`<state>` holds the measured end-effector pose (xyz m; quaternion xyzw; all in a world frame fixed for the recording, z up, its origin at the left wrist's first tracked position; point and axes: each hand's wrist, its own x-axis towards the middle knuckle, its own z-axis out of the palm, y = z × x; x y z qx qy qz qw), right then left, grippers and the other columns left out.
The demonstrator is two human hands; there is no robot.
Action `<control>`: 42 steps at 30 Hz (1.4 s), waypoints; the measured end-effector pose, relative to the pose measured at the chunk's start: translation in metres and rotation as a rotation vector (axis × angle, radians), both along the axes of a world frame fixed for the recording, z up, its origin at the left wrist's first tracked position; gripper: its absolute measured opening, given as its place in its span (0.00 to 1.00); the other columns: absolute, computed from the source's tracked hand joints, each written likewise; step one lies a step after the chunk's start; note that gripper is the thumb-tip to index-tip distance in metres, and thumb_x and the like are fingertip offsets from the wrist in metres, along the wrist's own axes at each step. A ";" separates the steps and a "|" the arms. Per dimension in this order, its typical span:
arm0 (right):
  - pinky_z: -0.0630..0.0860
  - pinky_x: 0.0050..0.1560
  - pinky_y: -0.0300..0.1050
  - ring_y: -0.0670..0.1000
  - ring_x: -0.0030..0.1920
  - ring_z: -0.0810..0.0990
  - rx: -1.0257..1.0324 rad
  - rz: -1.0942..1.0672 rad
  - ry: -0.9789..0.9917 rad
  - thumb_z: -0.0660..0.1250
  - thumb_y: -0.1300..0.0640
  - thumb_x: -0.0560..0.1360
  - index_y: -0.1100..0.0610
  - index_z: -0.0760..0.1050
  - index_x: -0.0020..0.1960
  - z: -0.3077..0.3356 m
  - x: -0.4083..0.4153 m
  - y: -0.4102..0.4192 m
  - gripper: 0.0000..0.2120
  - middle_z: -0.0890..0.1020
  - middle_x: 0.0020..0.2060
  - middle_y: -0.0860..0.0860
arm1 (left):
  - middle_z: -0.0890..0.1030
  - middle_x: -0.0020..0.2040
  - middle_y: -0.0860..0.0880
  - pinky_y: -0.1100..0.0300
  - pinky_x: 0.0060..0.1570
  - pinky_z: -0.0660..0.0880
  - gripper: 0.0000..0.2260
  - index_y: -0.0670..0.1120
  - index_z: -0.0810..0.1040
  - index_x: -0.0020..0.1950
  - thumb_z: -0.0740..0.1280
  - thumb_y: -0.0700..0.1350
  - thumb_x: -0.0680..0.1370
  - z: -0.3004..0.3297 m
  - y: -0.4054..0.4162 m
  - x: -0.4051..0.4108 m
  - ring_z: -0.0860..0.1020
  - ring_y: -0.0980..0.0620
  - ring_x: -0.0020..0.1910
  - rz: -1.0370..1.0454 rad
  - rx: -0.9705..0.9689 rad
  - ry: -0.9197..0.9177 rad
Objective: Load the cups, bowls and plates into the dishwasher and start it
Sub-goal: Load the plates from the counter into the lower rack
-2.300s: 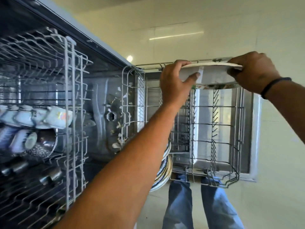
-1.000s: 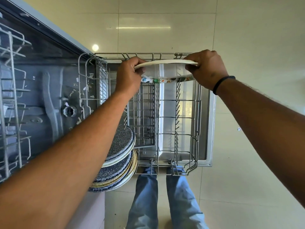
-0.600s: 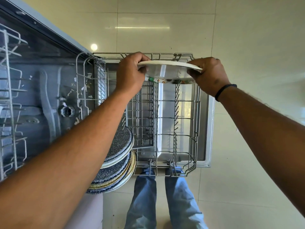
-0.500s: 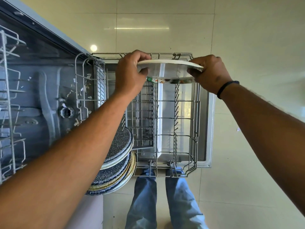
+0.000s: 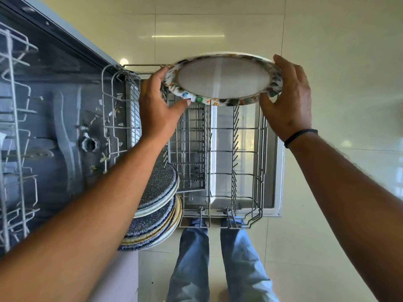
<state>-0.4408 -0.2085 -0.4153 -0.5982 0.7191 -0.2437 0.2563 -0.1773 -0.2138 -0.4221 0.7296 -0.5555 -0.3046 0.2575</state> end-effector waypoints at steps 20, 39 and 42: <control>0.72 0.63 0.59 0.64 0.61 0.73 -0.034 -0.135 -0.047 0.68 0.63 0.68 0.57 0.66 0.71 -0.003 0.023 -0.018 0.31 0.72 0.66 0.59 | 0.73 0.66 0.45 0.71 0.40 0.77 0.30 0.46 0.67 0.70 0.76 0.40 0.72 0.011 -0.035 -0.013 0.77 0.49 0.58 0.058 0.079 0.136; 0.75 0.58 0.51 0.63 0.58 0.77 0.126 -0.109 0.095 0.67 0.64 0.72 0.57 0.81 0.61 -0.017 0.026 0.007 0.18 0.81 0.57 0.59 | 0.81 0.62 0.48 0.67 0.37 0.79 0.15 0.47 0.81 0.62 0.71 0.35 0.76 0.001 -0.008 -0.024 0.79 0.61 0.42 -0.100 0.254 -0.008; 0.73 0.60 0.55 0.62 0.63 0.72 0.129 -0.117 0.079 0.68 0.65 0.72 0.55 0.75 0.68 -0.012 0.025 0.015 0.24 0.76 0.63 0.58 | 0.76 0.68 0.47 0.66 0.57 0.70 0.25 0.47 0.76 0.68 0.77 0.40 0.72 0.001 -0.003 -0.023 0.74 0.55 0.59 -0.037 0.190 -0.042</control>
